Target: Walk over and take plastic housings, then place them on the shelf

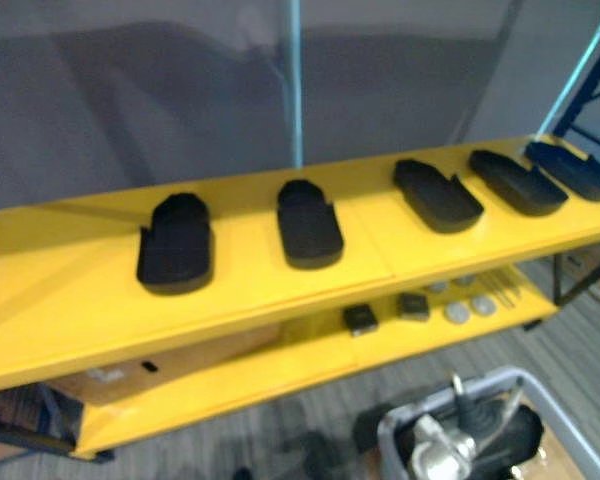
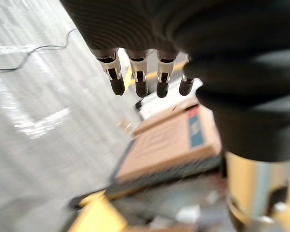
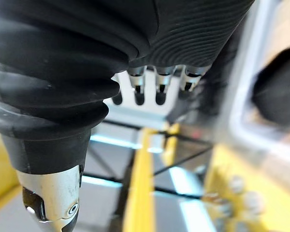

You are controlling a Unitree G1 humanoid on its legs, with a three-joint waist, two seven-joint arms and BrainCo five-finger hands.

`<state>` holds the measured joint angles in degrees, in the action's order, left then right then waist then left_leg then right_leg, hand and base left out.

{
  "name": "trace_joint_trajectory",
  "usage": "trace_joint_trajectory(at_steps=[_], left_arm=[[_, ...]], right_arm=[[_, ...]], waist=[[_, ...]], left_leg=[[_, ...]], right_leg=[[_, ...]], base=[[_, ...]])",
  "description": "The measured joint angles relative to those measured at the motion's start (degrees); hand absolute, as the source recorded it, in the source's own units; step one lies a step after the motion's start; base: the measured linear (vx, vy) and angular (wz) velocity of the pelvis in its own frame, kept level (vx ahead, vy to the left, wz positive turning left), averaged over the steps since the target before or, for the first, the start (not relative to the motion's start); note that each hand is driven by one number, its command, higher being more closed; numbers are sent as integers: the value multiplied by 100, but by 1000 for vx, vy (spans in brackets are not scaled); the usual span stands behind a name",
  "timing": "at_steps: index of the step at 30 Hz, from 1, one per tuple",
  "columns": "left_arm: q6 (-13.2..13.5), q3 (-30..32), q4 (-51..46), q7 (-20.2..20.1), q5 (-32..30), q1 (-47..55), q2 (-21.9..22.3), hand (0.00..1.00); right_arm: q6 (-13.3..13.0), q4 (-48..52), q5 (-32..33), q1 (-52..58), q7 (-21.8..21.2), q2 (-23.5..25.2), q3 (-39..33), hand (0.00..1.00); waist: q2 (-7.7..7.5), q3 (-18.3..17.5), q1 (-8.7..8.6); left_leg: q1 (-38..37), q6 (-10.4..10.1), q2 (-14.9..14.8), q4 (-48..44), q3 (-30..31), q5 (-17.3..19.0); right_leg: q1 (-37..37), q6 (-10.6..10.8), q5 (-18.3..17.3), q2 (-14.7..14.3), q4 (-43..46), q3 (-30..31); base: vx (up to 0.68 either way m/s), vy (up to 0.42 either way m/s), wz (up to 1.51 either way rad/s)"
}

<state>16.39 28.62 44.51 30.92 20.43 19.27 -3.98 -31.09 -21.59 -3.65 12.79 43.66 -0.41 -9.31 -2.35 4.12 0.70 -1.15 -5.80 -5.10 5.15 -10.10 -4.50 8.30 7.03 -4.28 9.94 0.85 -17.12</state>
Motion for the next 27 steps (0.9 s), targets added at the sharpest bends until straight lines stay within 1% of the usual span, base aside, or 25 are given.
trace_joint_trajectory(at_steps=[1, 2, 3, 4, 5, 6, 7, 9, 11, 12, 13, 15, 16, 18, 20, 23, 27], left_arm=[[-66, -54, 63, -161, 65, -23, 0, 0], [-150, -126, 196, -368, 170, -75, -1, 0], [-275, -233, 372, -647, 225, -138, -3, 0], [-356, -296, 437, -797, 225, -150, 1, 0], [-477, -455, 549, -1048, 228, -153, 4, 0], [-606, -655, 651, -1345, 230, -199, 1, 0], [-640, -703, 655, -1383, 231, -208, 0, 0], [-789, -1021, 821, -1673, 230, -310, 0, 0], [-930, -1269, 894, -1857, 243, -422, -6, 0], [-985, -1430, 897, -1924, 377, -478, -6, 0], [-1029, -1481, 910, -1978, 393, -498, -6, 0], [-1137, -1647, 1055, -2140, 386, -647, -44, 0], [-1155, -1663, 1075, -2187, 386, -676, -57, 0], [-1178, -1887, 1080, -2317, 390, -749, -148, 0], [-1224, -2065, 1084, -2377, 393, -789, -201, 0], [-1349, -2211, 1097, -2444, 448, -866, -240, 0], [-1444, -2346, 1140, -2523, 436, -1003, -222, 0]], right_arm=[[0, 20, 12, -25, -152, -9, 13, 0], [0, 22, 17, -68, -356, -35, 84, 0], [1, 22, 73, -78, -661, -102, 232, 0], [2, 21, 98, -80, -830, -135, 314, 0], [3, 20, 120, -60, -1094, -188, 493, 0], [21, 17, 238, -61, -1424, -191, 614, 0], [29, 15, 282, -62, -1496, -191, 628, 0], [86, -128, 536, -66, -1976, -207, 732, 0], [181, -259, 700, -56, -2336, -214, 756, 0], [268, -393, 857, -55, -2593, -251, 838, 0], [305, -473, 892, -48, -2713, -274, 885, 0], [461, -675, 1015, 16, -3077, -317, 1067, 0], [498, -703, 1014, 45, -3154, -316, 1096, 0], [509, -853, 1014, 98, -3391, -315, 1125, 0], [511, -910, 1014, 99, -3491, -315, 1127, 0], [511, -942, 1018, 104, -3520, -316, 1132, 0], [510, -1152, 1010, 47, -3558, -324, 1235, 0]], waist=[[-26, 23, -3], [-22, 99, -11], [-24, 197, -22], [-28, 215, -21], [-17, 240, -21], [-13, 249, -85], [-16, 253, -98], [-28, 287, -133], [-35, 287, -158], [-56, 299, -160], [-65, 297, -159], [-68, 299, -184], [-70, 297, -196], [-70, 298, -261], [-69, 298, -295], [-74, 296, -317], [-80, 291, -320]], left_leg=[[-13, -8, -3, 0, -6, 7], [-52, -23, -8, 0, -21, 22], [-122, -34, -19, 0, -102, 58], [-164, -40, -23, 0, -157, 73], [-195, -48, -27, 0, -203, 96], [-204, -45, -31, 0, -224, 106], [-209, -46, -32, 0, -233, 107], [-298, -62, -40, 1, -329, 137], [-333, -61, -43, 1, -349, 144], [-391, -69, -54, 2, -430, 156], [-406, -72, -59, 2, -465, 162], [-487, -74, -76, 3, -516, 167], [-498, -74, -81, 3, -529, 169], [-498, -74, -103, 3, -549, 168], [-508, -76, -122, 3, -590, 165], [-556, -78, -136, 3, -632, 167], [-572, -82, -137, 2, -667, 169]], right_leg=[[10, -1, 0, -3, 0, 5], [43, -4, -2, -7, -1, 18], [78, -15, -9, -9, -3, 71], [76, -15, -9, -10, -4, 138], [75, -15, -9, -10, -10, 190], [74, -15, -9, -12, -9, 198], [73, -15, -9, -12, -8, 208], [84, -15, -9, -13, -5, 327], [96, -15, -9, -14, 7, 338], [102, -15, -8, -16, 17, 404], [89, -15, -8, -20, 17, 454], [117, -16, -9, -31, 35, 498], [119, -17, -10, -36, 35, 512], [92, -30, -18, -55, 38, 545], [72, -44, -25, -71, 44, 618], [81, -31, -17, -81, 50, 647], [80, -14, -6, -85, 50, 682]], base=[[75, -24, -5], [52, -13, -12], [53, -8, -20], [51, -10, -31], [60, -11, -23], [44, -11, -15], [34, -3, -11], [15, 2, -21], [-4, 6, -14], [-22, 10, -23], [-31, 6, -26], [-42, 4, -18], [-51, 2, -11], [-48, -3, -6], [-30, -3, -10], [-2, -5, -8], [20, -2, -5]])
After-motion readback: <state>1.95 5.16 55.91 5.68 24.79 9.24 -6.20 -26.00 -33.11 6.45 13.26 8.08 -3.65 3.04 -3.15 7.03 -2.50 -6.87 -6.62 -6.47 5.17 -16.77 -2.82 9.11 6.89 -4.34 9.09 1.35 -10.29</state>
